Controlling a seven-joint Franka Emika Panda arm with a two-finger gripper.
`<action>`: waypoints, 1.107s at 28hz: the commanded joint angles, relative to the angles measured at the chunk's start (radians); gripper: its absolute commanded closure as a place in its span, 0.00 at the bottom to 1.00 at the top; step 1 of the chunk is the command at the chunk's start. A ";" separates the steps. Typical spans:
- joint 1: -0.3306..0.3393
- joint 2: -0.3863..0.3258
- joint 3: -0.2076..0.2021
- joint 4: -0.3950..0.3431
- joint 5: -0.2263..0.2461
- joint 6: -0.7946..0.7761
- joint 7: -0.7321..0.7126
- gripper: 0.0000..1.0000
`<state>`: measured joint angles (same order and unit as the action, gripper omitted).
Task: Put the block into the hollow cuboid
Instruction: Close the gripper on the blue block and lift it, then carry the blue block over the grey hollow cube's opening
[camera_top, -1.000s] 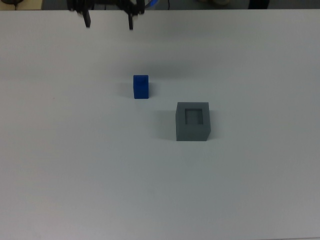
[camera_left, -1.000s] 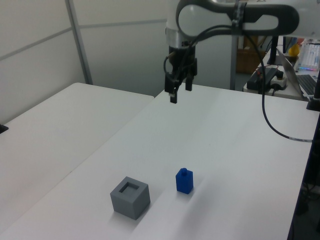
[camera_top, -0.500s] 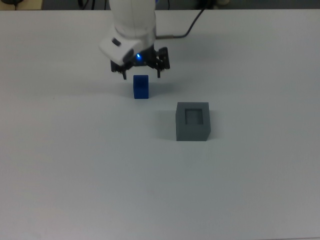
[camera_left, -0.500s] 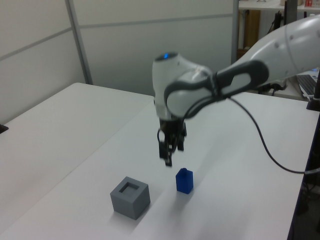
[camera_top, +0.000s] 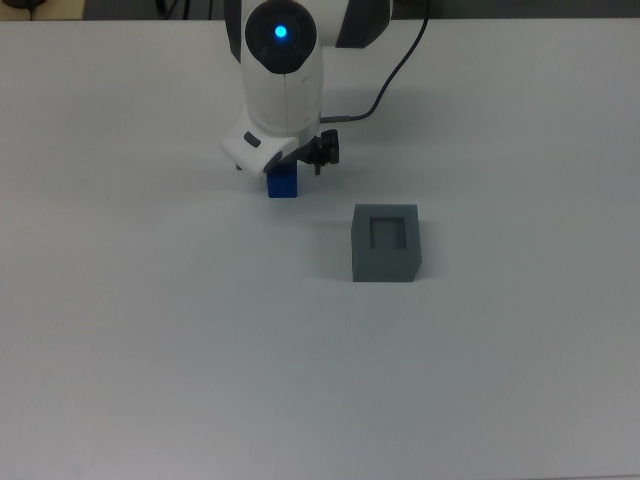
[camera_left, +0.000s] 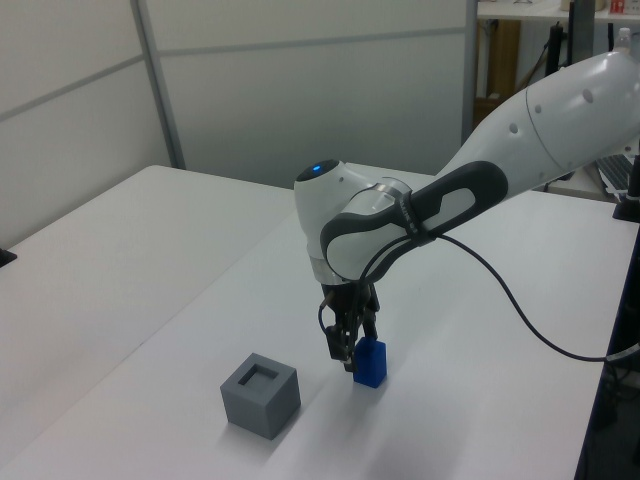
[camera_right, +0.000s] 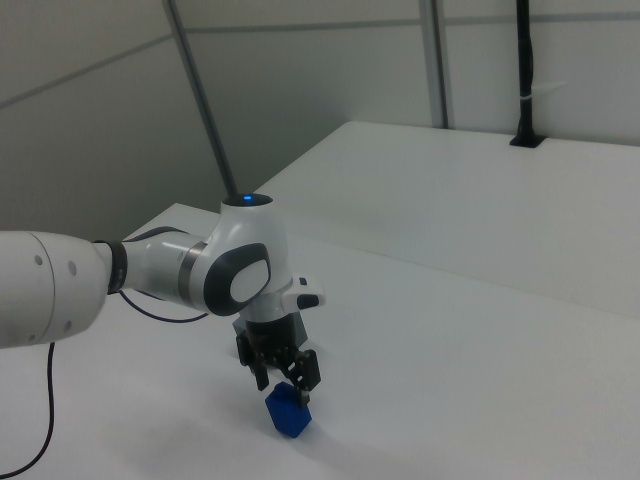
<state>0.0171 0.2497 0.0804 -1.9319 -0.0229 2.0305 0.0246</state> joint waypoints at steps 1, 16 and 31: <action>0.003 -0.026 -0.005 -0.036 -0.017 -0.001 0.023 0.29; -0.005 -0.061 -0.013 0.069 -0.052 -0.225 -0.008 0.72; 0.122 0.112 -0.043 0.517 -0.039 -0.394 0.148 0.72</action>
<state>0.0506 0.2421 0.0740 -1.5634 -0.0626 1.6685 0.0764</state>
